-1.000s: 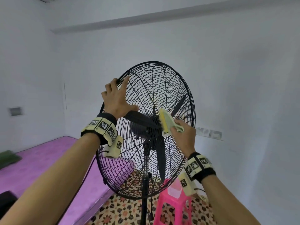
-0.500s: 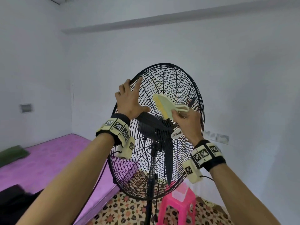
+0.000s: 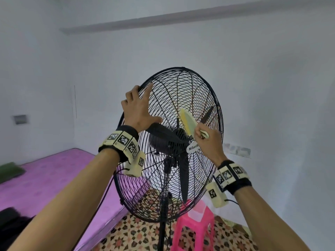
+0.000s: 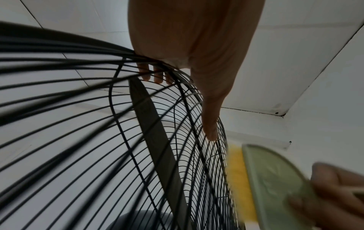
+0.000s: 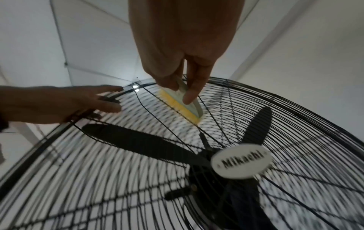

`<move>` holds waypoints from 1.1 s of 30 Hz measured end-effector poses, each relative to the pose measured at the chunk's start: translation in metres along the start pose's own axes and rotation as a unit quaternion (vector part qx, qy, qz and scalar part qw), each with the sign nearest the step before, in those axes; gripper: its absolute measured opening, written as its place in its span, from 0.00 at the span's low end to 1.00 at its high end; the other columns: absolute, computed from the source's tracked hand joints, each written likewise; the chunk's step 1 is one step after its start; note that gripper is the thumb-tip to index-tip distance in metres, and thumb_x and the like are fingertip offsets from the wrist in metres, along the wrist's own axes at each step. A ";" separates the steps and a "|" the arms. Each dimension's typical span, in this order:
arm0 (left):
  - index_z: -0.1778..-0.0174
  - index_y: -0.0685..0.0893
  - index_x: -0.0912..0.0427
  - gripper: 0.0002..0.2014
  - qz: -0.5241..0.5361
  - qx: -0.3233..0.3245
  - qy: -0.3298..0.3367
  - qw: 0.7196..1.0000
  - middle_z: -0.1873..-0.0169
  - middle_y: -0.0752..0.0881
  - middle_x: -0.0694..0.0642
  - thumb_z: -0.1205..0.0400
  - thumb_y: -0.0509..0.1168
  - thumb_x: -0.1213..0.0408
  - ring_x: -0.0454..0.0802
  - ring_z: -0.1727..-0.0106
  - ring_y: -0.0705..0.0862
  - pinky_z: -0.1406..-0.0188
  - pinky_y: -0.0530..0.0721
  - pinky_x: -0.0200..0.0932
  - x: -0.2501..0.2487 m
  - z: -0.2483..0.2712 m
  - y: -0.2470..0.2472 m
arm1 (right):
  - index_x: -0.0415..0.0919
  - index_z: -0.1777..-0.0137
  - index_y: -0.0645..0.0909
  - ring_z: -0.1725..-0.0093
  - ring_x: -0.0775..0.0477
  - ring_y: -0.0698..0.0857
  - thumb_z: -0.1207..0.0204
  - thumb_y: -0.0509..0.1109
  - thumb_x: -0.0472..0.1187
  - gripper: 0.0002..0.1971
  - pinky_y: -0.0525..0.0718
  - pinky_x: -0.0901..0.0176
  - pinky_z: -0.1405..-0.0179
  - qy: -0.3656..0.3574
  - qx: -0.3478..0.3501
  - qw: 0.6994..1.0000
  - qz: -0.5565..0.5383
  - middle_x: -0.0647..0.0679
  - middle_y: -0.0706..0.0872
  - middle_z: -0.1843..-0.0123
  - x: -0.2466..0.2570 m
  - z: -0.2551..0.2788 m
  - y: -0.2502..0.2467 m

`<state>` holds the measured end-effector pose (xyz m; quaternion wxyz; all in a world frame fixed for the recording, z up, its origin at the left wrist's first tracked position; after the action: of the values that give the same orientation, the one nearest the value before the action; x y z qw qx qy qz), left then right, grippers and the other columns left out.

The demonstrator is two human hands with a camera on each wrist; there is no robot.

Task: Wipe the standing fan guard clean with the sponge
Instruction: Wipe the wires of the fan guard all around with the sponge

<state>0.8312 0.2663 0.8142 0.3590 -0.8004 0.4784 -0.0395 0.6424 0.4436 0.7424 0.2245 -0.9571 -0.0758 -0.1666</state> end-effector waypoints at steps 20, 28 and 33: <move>0.08 0.54 0.44 0.63 0.001 -0.008 0.001 1.000 0.15 0.60 0.65 0.35 0.86 0.40 0.68 0.17 0.61 0.23 0.65 0.67 -0.005 0.000 0.001 | 0.58 0.61 0.71 0.73 0.45 0.88 0.17 0.70 0.33 0.19 0.84 0.47 0.85 -0.013 -0.024 1.000 -0.009 0.48 0.88 0.58 0.043 -0.005 0.010; 0.08 0.53 0.43 0.64 -0.003 -0.008 0.000 1.000 0.15 0.60 0.64 0.35 0.85 0.39 0.68 0.17 0.60 0.23 0.65 0.66 -0.005 0.002 -0.001 | 0.45 0.48 0.82 0.62 0.45 0.92 0.14 0.69 0.40 0.02 0.89 0.54 0.78 -0.066 -0.053 0.995 -0.044 0.52 0.88 0.45 0.092 -0.057 -0.015; 0.08 0.53 0.43 0.64 0.001 -0.012 0.004 1.000 0.15 0.60 0.64 0.35 0.85 0.39 0.67 0.17 0.60 0.23 0.65 0.65 -0.008 0.003 0.000 | 0.51 0.53 0.84 0.57 0.51 0.91 0.20 0.74 0.38 0.06 0.90 0.60 0.71 -0.072 0.014 0.996 0.049 0.50 0.92 0.48 0.116 -0.090 -0.018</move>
<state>0.8277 0.2741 0.8144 0.3476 -0.8038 0.4814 -0.0365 0.7210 0.4270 0.8663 0.2394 -0.9660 -0.0476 -0.0848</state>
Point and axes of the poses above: each hand's wrist, its own z-axis away from the middle knuckle, its own y-axis out of the palm, x = y × z, the point moved 7 cm from there along -z, towards the middle knuckle
